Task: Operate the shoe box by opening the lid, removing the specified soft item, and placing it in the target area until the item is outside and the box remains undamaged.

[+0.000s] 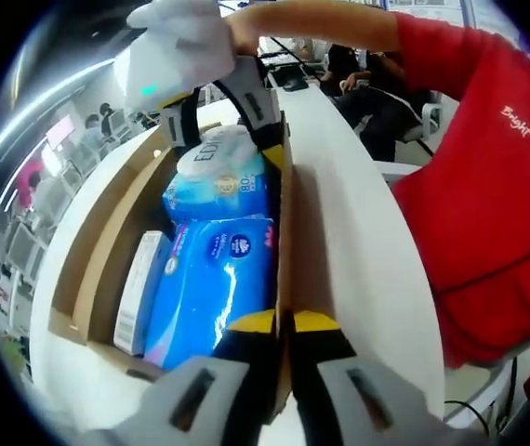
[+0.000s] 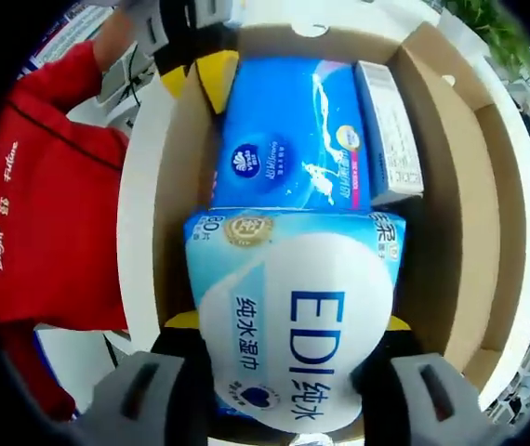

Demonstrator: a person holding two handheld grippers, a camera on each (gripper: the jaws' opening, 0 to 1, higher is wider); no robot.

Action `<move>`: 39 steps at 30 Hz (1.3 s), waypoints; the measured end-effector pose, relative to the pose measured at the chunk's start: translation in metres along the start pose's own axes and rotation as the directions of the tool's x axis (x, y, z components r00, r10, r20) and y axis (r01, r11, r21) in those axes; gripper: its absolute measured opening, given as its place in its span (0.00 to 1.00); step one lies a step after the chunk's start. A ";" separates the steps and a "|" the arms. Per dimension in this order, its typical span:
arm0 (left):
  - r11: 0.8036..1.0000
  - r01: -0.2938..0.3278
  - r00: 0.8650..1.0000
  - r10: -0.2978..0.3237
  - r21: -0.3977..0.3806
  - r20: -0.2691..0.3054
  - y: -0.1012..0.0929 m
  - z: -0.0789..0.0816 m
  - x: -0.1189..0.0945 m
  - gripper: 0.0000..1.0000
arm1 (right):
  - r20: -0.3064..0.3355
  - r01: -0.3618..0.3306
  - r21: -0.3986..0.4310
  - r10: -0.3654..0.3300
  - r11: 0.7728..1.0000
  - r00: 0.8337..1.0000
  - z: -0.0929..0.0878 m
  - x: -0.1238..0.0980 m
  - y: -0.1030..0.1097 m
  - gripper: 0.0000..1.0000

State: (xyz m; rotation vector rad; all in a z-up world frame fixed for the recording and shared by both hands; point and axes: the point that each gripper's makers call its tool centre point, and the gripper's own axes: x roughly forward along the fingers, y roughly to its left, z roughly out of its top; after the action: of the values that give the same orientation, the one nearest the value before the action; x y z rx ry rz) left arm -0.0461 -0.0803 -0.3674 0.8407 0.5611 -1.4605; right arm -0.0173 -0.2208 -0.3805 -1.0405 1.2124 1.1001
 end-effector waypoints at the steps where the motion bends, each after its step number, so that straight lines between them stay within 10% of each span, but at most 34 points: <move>1: 1.000 0.000 1.000 0.000 -0.001 -0.001 0.000 0.000 0.000 0.04 | 0.009 0.003 -0.005 -0.003 1.000 1.000 0.002 -0.003 0.000 0.62; 39: 1.000 -0.010 1.000 0.010 0.001 0.002 0.001 -0.003 0.001 0.04 | -0.009 0.095 -0.049 -0.095 0.994 0.995 0.005 -0.057 -0.013 0.61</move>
State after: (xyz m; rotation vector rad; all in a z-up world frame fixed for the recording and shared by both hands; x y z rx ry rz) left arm -0.0441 -0.0793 -0.3699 0.8413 0.5544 -1.4527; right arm -0.0051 -0.2226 -0.3230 -1.1314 1.1384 1.0551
